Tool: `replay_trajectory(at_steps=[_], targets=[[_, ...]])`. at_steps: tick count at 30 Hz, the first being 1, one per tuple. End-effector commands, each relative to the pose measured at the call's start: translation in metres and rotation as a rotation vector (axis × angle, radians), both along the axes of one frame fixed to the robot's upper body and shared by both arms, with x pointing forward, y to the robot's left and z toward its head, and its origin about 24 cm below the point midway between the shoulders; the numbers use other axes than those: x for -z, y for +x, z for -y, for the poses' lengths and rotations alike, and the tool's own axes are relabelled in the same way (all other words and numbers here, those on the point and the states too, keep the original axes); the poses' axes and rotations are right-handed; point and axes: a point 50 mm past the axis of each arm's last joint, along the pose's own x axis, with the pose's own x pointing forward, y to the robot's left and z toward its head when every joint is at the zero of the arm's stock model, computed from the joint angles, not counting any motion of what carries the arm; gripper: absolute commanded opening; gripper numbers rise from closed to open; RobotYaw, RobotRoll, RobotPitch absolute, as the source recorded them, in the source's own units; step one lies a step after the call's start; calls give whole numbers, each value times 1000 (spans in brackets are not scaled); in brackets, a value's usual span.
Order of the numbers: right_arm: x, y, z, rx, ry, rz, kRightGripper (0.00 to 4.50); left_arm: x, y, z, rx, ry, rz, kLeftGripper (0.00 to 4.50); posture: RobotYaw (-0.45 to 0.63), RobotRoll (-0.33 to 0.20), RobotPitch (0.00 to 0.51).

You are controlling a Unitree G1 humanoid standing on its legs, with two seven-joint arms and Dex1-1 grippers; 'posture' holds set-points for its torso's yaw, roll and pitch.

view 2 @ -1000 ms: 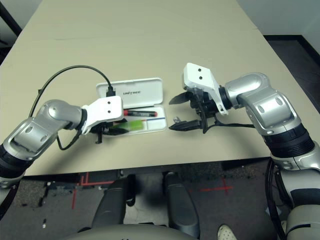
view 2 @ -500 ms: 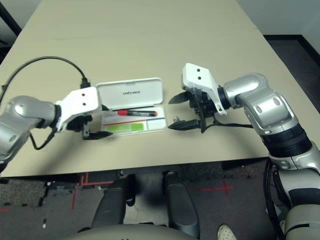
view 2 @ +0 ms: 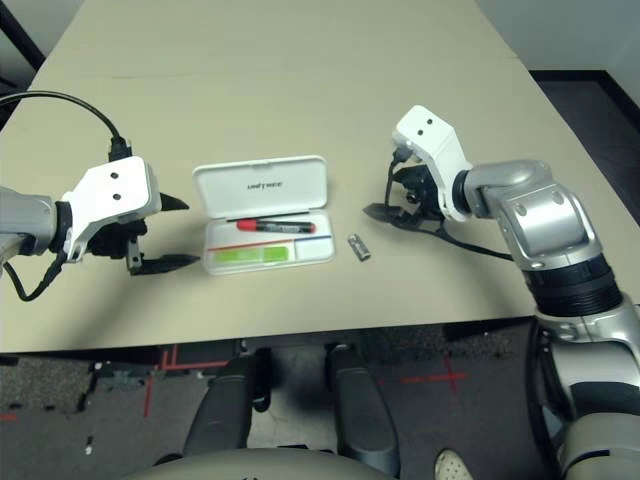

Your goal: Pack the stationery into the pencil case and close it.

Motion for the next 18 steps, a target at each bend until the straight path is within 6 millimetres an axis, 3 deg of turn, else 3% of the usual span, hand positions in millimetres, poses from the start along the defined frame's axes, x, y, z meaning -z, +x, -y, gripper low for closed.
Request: replay_trajectory(at_steps=[1, 12, 18], targets=[[-6, -8, -2, 111, 19, -2, 4500, 4, -1, 6, 28, -1, -7, 4462, 10, 0, 229], [-15, -27, -34, 139, 33, 46, 4500, 9, 5, 13, 48, -14, -5, 4462, -23, 0, 246], [-1, -38, -40, 107, 31, 29, 4500, 11, 5, 16, 57, -16, -9, 4462, -26, 0, 251]])
